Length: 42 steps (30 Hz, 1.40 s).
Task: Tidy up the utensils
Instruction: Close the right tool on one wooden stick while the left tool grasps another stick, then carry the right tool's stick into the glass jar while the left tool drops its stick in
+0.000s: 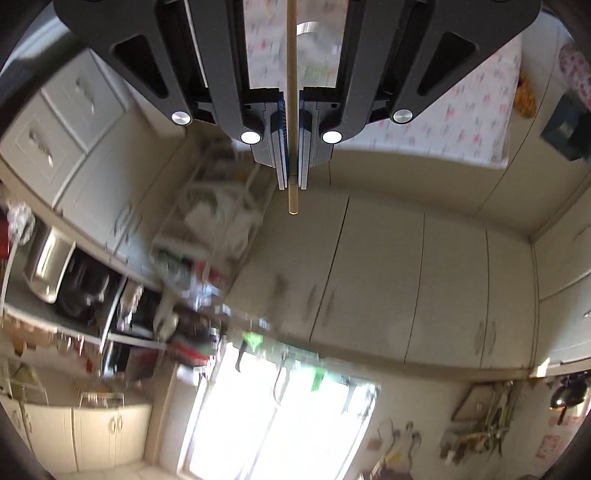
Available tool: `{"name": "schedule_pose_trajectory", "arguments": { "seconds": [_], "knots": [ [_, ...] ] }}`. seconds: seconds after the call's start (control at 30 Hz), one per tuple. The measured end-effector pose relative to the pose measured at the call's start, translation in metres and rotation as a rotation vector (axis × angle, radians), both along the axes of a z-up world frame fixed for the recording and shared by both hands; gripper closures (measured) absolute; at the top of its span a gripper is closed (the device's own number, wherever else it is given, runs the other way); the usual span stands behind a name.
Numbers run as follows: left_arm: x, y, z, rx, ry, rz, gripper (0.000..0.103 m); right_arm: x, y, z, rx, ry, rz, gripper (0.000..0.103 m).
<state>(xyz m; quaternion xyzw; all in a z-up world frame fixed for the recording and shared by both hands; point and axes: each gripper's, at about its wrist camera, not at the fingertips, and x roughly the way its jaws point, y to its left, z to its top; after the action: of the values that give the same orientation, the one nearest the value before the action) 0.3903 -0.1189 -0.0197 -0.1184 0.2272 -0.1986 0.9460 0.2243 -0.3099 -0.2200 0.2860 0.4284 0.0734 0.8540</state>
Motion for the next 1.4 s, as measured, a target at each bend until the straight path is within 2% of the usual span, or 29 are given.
{"name": "schedule_pose_trajectory", "arguments": {
  "seconds": [0.13, 0.3, 0.47, 0.83, 1.0, 1.07, 1.13, 1.23, 1.4],
  "knots": [
    [0.021, -0.005, 0.006, -0.035, -0.073, 0.071, 0.098, 0.001, -0.002, -0.001, 0.013, -0.002, 0.0, 0.097],
    [0.045, -0.008, -0.013, -0.059, -0.118, 0.157, 0.098, 0.0, -0.005, -0.003, 0.028, -0.001, 0.001, 0.097],
    [0.057, -0.018, -0.038, -0.011, -0.127, 0.197, 0.098, 0.0, -0.005, -0.003, 0.028, 0.001, 0.006, 0.097],
    [0.027, -0.018, -0.084, 0.086, -0.079, 0.163, 0.098, 0.001, -0.008, -0.004, 0.039, 0.002, -0.007, 0.097],
    [0.01, -0.015, -0.094, 0.167, -0.041, 0.108, 0.097, -0.001, -0.008, 0.001, 0.02, -0.015, -0.015, 0.097],
    [0.004, -0.015, -0.096, 0.204, -0.027, 0.078, 0.092, 0.0, -0.008, 0.006, 0.025, -0.026, -0.023, 0.097],
    [-0.007, -0.014, -0.098, 0.243, -0.016, 0.056, 0.073, 0.001, -0.008, 0.019, 0.021, -0.06, -0.032, 0.097],
    [-0.023, -0.003, -0.098, 0.25, -0.008, 0.06, 0.054, 0.005, -0.006, 0.05, 0.003, -0.151, -0.039, 0.097],
    [-0.052, 0.029, -0.104, 0.213, 0.056, 0.076, 0.043, 0.023, -0.003, 0.098, -0.011, -0.299, -0.047, 0.097]
  ]
}}
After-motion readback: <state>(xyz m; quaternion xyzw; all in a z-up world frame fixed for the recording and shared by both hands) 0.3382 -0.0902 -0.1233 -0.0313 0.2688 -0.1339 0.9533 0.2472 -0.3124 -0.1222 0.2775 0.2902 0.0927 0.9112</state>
